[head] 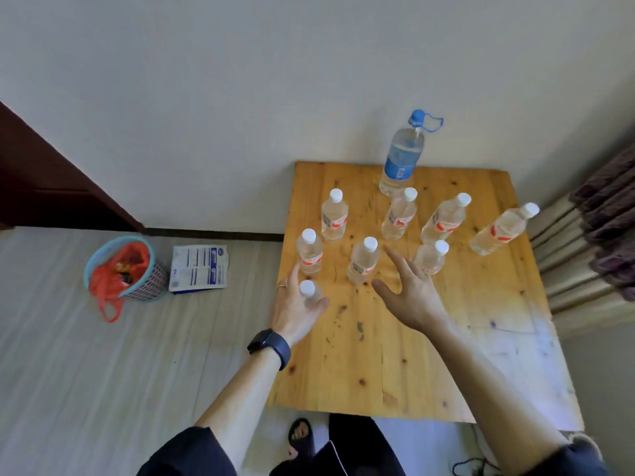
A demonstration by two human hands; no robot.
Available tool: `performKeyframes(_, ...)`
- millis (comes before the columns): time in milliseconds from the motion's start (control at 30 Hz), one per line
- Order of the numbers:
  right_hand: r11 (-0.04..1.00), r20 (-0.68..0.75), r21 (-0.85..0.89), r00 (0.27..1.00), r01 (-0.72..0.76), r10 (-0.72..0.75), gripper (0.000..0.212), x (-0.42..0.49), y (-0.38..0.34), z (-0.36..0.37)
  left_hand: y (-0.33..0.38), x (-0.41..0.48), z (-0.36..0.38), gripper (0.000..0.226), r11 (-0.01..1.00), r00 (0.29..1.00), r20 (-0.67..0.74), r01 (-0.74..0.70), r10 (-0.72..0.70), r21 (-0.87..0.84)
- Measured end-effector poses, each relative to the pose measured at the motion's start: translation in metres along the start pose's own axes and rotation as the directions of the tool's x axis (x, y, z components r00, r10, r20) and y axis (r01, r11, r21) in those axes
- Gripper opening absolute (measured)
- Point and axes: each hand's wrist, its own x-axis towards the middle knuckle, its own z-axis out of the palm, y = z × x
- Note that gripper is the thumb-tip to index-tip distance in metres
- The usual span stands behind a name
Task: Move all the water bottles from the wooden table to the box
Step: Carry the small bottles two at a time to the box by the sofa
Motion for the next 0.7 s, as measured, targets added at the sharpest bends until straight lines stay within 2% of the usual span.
performKeyframes(167,0.985,0.057,0.172,0.998,-0.033,0.024,0.101,0.072,0.008,0.017,-0.009,0.027,0.019,0.109,0.965,0.983,-0.148,0.064,-0.105,-0.255)
performKeyframes(300,0.934,0.178,0.316,0.978,-0.166,0.113,0.119,0.112,0.023,0.045,-0.022,0.033,0.031,0.122,0.957,0.958,-0.194,0.163,-0.212,-0.239)
performKeyframes(367,0.916,0.229,0.334,0.962,-0.221,0.148,0.110,0.123,0.033,0.061,-0.030,0.037,0.039,0.122,0.944,0.952,-0.169,0.207,-0.254,-0.255)
performKeyframes(433,0.910,0.219,0.335,0.960,-0.245,0.178,0.087,0.129,0.042,0.074,-0.038,0.042,0.046,0.115,0.941,0.952,-0.141,0.230,-0.270,-0.249)
performKeyframes(500,0.918,0.177,0.317,0.966,-0.236,0.187,0.071,0.131,0.045,0.079,-0.046,0.048,0.052,0.090,0.946,0.953,-0.138,0.237,-0.271,-0.222)
performKeyframes(567,0.925,0.137,0.305,0.972,-0.227,0.193,0.065,0.130,0.042,0.080,-0.050,0.052,0.055,0.061,0.953,0.950,-0.161,0.237,-0.268,-0.186)
performKeyframes(633,0.926,0.081,0.297,0.972,-0.234,0.220,0.061,0.123,0.037,0.080,-0.051,0.056,0.053,0.047,0.965,0.958,-0.160,0.214,-0.238,-0.154)
performKeyframes(700,0.916,0.015,0.295,0.959,-0.274,0.282,0.058,0.111,0.031,0.081,-0.051,0.060,0.048,0.043,0.974,0.974,-0.103,0.189,-0.202,-0.125)
